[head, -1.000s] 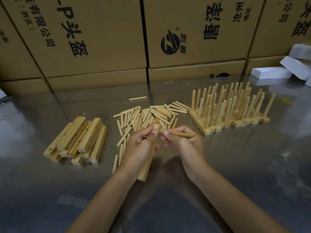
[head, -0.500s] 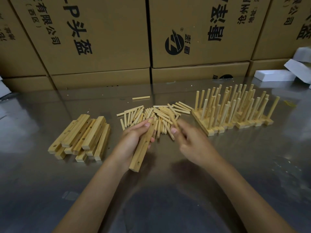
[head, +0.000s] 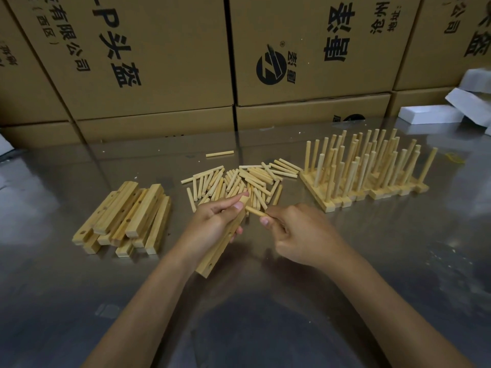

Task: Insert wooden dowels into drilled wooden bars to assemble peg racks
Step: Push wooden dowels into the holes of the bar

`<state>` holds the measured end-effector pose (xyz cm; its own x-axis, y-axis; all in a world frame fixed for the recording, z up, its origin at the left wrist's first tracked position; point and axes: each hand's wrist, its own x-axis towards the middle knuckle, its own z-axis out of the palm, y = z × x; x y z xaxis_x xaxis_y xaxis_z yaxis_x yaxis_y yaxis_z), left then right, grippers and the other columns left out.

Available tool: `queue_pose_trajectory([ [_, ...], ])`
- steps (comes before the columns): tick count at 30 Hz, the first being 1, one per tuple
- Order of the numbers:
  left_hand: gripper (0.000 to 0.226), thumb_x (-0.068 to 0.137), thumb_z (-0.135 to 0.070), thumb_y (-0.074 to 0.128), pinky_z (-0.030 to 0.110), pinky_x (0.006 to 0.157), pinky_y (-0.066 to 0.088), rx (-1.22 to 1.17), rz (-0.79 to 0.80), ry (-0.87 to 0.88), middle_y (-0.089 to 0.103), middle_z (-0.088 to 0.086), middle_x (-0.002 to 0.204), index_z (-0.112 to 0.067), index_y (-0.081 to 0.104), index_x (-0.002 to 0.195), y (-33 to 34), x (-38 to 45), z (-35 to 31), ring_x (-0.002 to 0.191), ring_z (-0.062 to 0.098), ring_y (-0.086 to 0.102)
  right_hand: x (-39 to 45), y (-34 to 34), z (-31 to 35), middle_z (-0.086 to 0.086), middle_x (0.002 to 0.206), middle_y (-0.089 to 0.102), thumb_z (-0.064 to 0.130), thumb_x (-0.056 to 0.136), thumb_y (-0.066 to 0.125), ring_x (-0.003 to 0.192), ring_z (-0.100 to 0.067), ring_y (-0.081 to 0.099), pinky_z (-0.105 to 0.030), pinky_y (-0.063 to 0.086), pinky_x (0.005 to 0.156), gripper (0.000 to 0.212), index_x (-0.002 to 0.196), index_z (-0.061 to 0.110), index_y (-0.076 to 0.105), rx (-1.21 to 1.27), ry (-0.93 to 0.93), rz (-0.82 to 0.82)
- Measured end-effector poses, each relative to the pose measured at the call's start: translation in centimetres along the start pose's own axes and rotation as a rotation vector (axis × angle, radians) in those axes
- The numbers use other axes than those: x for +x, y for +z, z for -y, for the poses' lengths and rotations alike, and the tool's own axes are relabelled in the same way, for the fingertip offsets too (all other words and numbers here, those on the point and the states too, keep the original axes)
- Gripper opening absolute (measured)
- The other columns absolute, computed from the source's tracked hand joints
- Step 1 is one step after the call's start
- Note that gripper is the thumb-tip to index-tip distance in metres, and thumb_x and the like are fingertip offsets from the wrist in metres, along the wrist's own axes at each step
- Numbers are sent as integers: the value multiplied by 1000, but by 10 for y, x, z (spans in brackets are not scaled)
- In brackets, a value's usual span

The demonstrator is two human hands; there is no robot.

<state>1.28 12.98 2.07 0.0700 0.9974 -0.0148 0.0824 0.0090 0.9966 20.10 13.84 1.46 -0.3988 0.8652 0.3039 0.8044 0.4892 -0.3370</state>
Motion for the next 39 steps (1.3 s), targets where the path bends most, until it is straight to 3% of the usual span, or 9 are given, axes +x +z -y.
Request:
queue_pose_trajectory([
  [8, 31, 102, -24, 54, 18, 66, 50, 102, 37, 95, 60, -9, 90, -32, 67, 129, -3, 3, 3, 74, 8, 61, 1, 4, 5, 10, 51, 56, 31, 102, 49, 50, -5, 52, -19, 29, 52, 39, 77, 12, 72, 613, 235, 103],
  [14, 31, 101, -16, 54, 14, 80, 46, 256, 110, 193, 50, 1, 98, -29, 67, 126, 4, -2, -2, 88, 4, 56, 3, 8, 8, 6, 44, 27, 25, 105, 40, 36, -8, 18, -19, 15, 38, 40, 80, 7, 65, 1048, 492, 310],
  [16, 36, 100, -6, 54, 10, 87, 41, 279, 174, 328, 47, -1, 96, -31, 71, 118, 25, -8, -6, 92, 2, 51, 4, 9, 11, 8, 46, 30, 22, 104, 37, 38, -6, 22, -19, 16, 38, 31, 81, 14, 56, 1072, 535, 244],
  [19, 39, 100, -3, 53, 10, 88, 40, 308, 104, 421, 47, 1, 99, -29, 65, 126, 43, -5, -2, 95, 3, 50, 4, 7, 7, 5, 52, 31, 23, 104, 43, 43, -7, 22, -21, 15, 41, 30, 74, 19, 46, 1198, 588, 112],
  [23, 32, 101, -9, 54, 23, 93, 48, 245, -40, 329, 54, 1, 117, -32, 69, 118, 34, 2, 11, 102, 9, 61, 6, 10, 7, 4, 52, 28, 29, 107, 36, 41, -8, 20, -21, 15, 40, 33, 79, 16, 49, 1201, 689, 201],
  [28, 32, 102, -14, 53, 31, 88, 53, -82, -107, 48, 68, -6, 121, -38, 72, 112, 5, 11, 15, 109, 12, 65, 7, 7, 4, 3, 51, 33, 33, 108, 32, 41, -9, 26, -21, 24, 39, 38, 97, 8, 58, 1152, 584, 324],
  [31, 32, 101, -4, 48, 25, 70, 57, -328, -49, -74, 73, 9, 108, -19, 72, 118, -1, 14, 13, 87, 17, 72, 7, 8, 2, 2, 54, 42, 29, 108, 33, 44, -8, 31, -20, 28, 40, 35, 98, 8, 59, 1163, 538, 312],
  [35, 26, 100, -16, 52, 25, 70, 58, -398, 25, -157, 74, 8, 93, -10, 68, 120, -3, 14, 10, 79, 15, 70, 9, 11, -2, 2, 57, 47, 25, 107, 36, 46, -9, 34, -21, 29, 41, 31, 102, 9, 62, 1128, 514, 308],
  [39, 25, 98, -15, 56, 23, 68, 59, -425, 55, -205, 74, 8, 88, -9, 67, 120, -3, 14, 9, 74, 13, 70, 8, 10, 0, -6, 77, 72, 23, 107, 39, 67, -19, 64, -29, 48, 56, 19, 108, 12, 54, 1226, 501, 216],
])
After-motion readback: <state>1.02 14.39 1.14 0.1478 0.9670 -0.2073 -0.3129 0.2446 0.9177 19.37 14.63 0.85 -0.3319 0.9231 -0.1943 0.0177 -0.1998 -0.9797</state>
